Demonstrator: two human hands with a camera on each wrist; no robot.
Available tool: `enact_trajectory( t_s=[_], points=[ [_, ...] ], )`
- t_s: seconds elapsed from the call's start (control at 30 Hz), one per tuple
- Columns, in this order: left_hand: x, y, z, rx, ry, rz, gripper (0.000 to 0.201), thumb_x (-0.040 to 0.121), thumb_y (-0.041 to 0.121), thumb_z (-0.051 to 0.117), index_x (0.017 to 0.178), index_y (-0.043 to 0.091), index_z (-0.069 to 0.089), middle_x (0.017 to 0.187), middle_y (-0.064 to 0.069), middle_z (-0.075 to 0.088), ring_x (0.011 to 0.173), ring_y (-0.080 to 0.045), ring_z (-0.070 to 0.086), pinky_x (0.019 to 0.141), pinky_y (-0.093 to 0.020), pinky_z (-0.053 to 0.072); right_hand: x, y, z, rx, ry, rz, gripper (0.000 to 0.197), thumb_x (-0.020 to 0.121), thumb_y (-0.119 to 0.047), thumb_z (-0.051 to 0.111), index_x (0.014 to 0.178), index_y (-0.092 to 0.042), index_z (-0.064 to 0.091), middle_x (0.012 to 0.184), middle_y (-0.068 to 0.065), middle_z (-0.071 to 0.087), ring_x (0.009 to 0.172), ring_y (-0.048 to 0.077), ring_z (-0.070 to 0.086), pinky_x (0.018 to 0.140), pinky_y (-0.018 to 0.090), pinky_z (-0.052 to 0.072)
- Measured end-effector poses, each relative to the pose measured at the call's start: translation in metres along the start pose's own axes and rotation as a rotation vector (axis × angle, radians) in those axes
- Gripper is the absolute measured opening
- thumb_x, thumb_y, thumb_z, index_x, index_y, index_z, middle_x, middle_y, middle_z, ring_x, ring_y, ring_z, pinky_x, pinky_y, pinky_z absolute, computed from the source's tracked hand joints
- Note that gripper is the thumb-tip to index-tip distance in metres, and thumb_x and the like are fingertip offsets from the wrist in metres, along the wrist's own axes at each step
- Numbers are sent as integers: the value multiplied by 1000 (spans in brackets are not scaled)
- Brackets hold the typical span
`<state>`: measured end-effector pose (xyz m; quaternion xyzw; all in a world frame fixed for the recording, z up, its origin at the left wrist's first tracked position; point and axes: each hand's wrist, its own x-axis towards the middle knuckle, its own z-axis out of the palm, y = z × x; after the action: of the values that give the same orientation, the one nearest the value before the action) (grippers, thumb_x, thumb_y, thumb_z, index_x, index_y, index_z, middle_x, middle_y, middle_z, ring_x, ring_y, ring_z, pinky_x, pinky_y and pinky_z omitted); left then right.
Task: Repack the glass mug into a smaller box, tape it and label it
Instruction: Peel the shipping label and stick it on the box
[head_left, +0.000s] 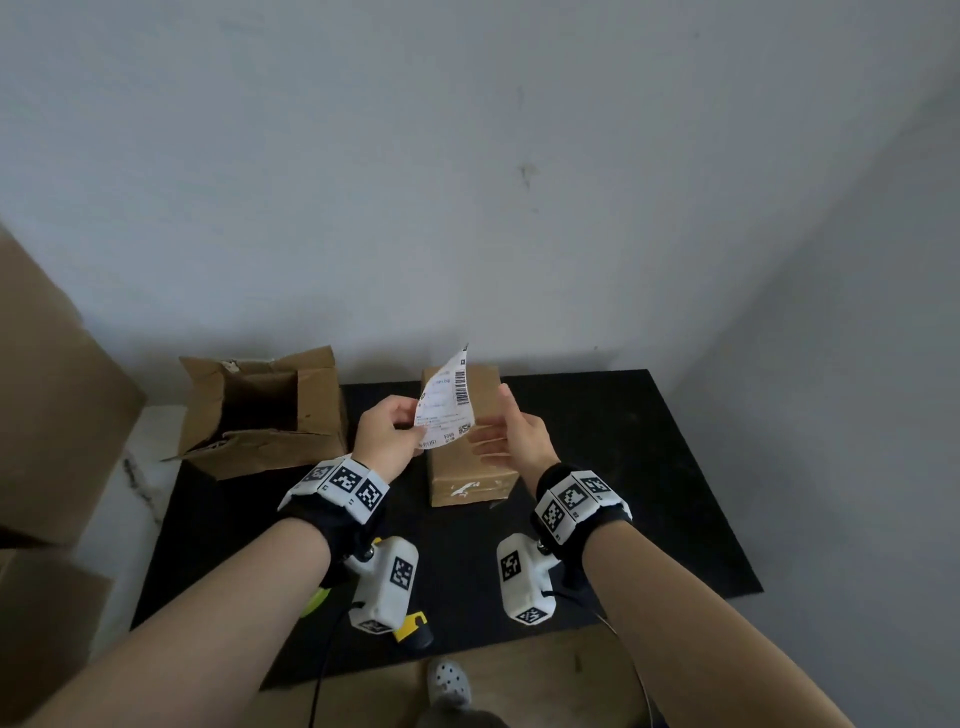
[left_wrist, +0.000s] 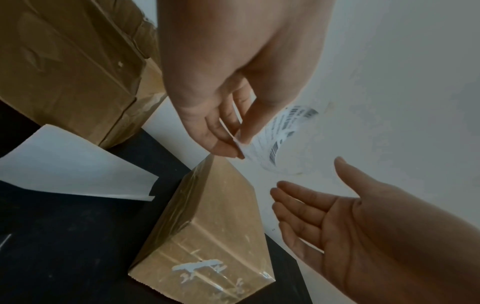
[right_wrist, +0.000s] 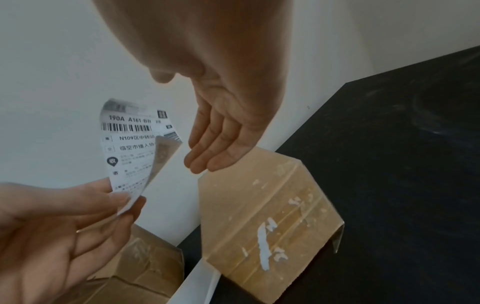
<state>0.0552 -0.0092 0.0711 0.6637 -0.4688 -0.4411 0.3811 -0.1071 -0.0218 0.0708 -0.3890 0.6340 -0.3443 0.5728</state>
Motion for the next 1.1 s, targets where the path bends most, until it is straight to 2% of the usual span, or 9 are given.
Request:
enact_trajectory(
  t_s=[0.1,0.17,0.27,0.33,0.43,0.53,0.7,0.87,1.1],
  points=[
    [6,1,8,-31,-38,-39,33,82,-11,60,112,1,57,111,-12,64,96,-19,61,57,-14,54,18,4,-6,-131,-42,-49,18,93,-24,58,98,-8,66,93,9,70,78,16,66,77,30,56],
    [10,1,12,-20,-60,-41,38,79,-9,64,114,3,57,111,-10,64,97,-18,60,60,-18,55,28,7,-10,-195,-58,-71,9,89,-12,62,97,-8,65,93,7,68,79,16,65,78,29,56],
    [16,-1,17,41,-55,-30,44,75,-5,71,115,7,58,109,-6,63,98,-19,60,71,-29,56,36,10,-15,-235,-71,-74,4,86,-8,65,90,-9,65,84,3,65,75,14,63,75,29,57],
    [20,-3,22,70,-44,-22,45,73,-3,73,114,10,58,110,-5,64,100,-21,62,80,-36,55,41,12,-20,-293,-77,-99,5,85,-10,68,89,-7,65,79,1,64,72,11,62,70,24,56],
    [23,-5,29,107,-38,-3,43,74,-5,71,113,10,59,109,-4,63,101,-19,60,88,-39,53,46,17,-25,-356,-64,-123,7,81,-15,72,80,-13,66,79,-2,64,77,14,64,73,26,56],
    [25,-10,36,133,-23,14,39,75,-6,70,110,10,60,101,0,61,95,-14,57,83,-33,53,50,21,-29,-376,-51,-117,11,79,-15,74,71,-17,67,78,-1,66,78,15,65,72,25,56],
    [26,-23,43,222,-10,32,38,75,-1,73,108,14,60,104,-3,66,97,-14,60,79,-27,50,55,27,-32,-464,-54,-67,10,78,-18,76,83,-16,68,87,0,68,83,14,66,78,28,56],
    [26,-27,48,257,8,-30,44,75,2,73,114,13,56,104,-6,65,98,-19,62,79,-30,52,57,31,-35,-470,-24,-38,45,72,-18,80,106,-18,51,91,3,68,84,16,67,79,35,57],
    [28,-27,53,305,67,-97,58,72,7,77,121,14,46,101,-5,63,92,-17,59,77,-27,46,61,31,-32,-595,-16,-50,42,72,-18,80,100,-19,48,97,3,66,89,15,66,75,29,56]
  ],
)
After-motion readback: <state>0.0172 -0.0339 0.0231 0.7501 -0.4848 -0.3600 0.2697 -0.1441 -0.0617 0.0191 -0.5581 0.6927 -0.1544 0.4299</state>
